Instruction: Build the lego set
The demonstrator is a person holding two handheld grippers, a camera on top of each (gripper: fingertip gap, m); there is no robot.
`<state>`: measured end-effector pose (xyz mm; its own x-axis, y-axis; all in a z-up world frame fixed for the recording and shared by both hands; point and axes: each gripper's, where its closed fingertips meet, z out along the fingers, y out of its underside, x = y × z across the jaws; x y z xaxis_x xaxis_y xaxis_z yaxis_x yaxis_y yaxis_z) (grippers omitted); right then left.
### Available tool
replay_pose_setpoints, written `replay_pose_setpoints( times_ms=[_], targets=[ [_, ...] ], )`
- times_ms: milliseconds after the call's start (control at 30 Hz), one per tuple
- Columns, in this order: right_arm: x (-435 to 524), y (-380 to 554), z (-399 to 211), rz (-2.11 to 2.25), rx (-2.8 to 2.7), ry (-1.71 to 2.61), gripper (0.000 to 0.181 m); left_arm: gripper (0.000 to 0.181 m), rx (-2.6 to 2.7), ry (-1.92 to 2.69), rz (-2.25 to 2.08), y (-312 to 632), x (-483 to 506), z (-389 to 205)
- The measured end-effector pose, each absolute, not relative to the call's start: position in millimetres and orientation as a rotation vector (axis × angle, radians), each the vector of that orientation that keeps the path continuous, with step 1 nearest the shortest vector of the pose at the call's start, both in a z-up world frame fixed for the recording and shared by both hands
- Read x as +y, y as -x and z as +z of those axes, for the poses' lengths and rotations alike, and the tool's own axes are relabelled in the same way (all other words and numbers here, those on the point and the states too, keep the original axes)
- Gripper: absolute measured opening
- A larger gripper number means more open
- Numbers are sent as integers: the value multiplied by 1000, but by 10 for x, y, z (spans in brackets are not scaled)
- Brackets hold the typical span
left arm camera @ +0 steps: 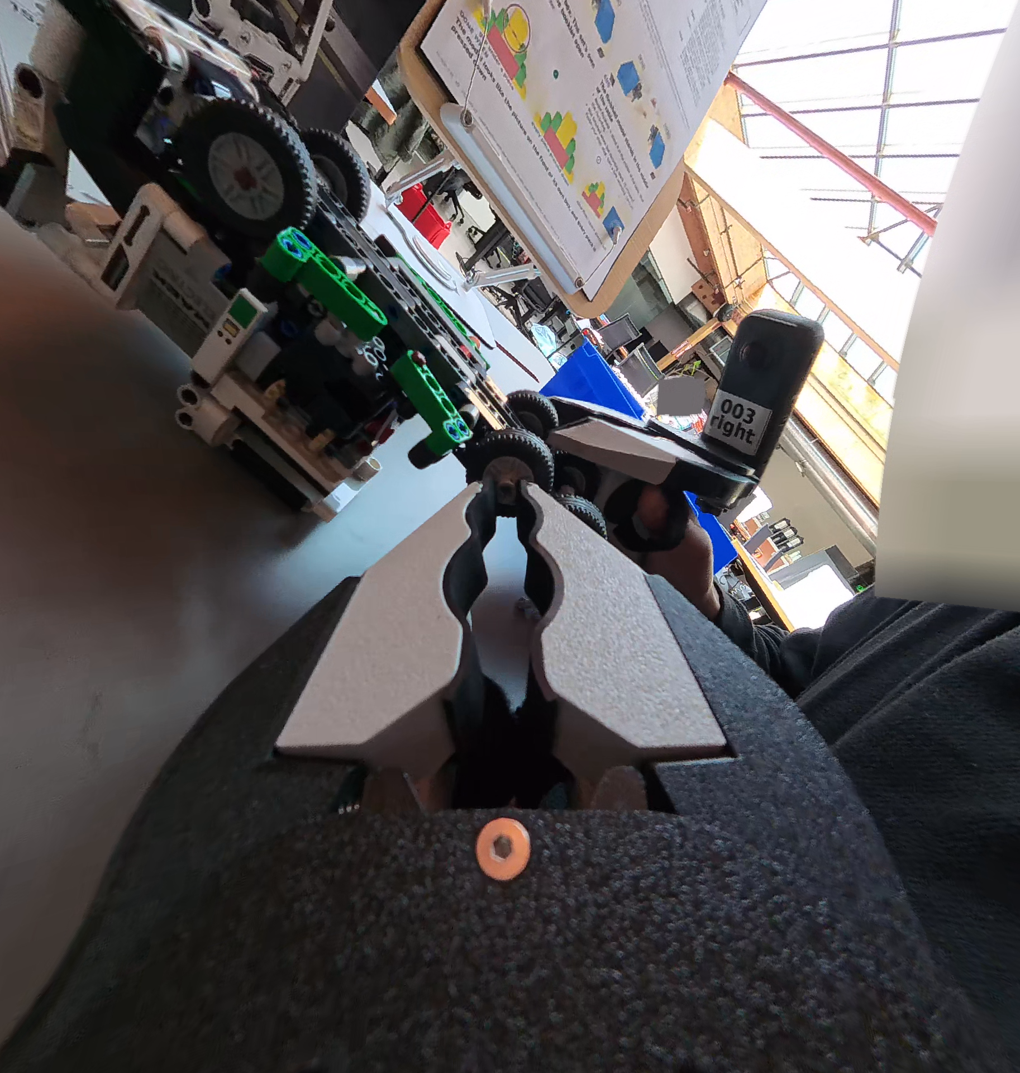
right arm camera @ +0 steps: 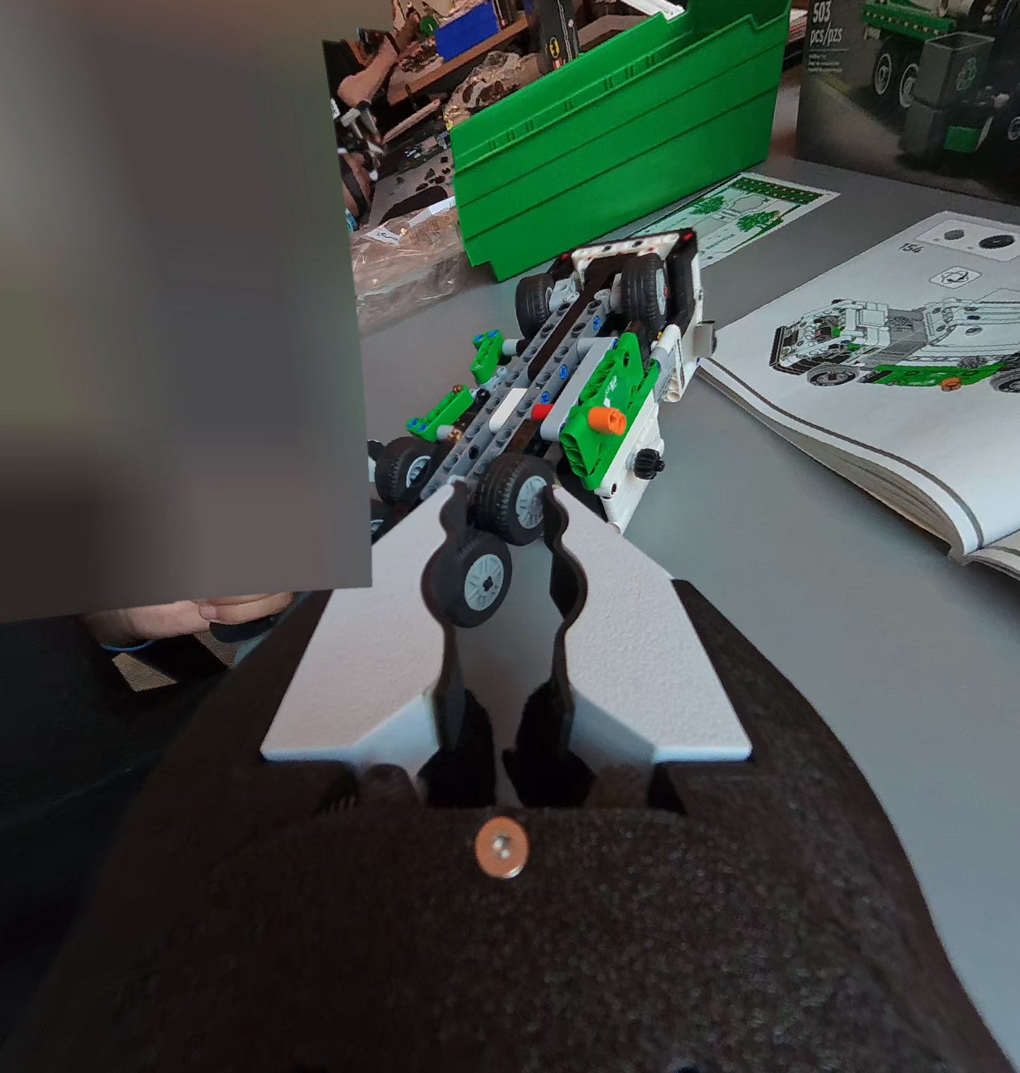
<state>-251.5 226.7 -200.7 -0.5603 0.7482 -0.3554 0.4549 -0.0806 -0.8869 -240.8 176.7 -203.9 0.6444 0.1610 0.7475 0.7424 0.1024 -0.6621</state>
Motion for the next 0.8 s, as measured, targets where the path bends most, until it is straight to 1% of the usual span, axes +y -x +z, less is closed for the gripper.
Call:
replay_pose_setpoints(
  times_ms=[467,800],
  targets=[
    [2273,2513,-1992,1716,-1933,1309,31,5,-777,1448,-509,2379,1789,-2017],
    [2278,2504,-1995,1710,-1939,1310,32,5,-766,1462,-472,2363,1775,-2007]
  ],
)
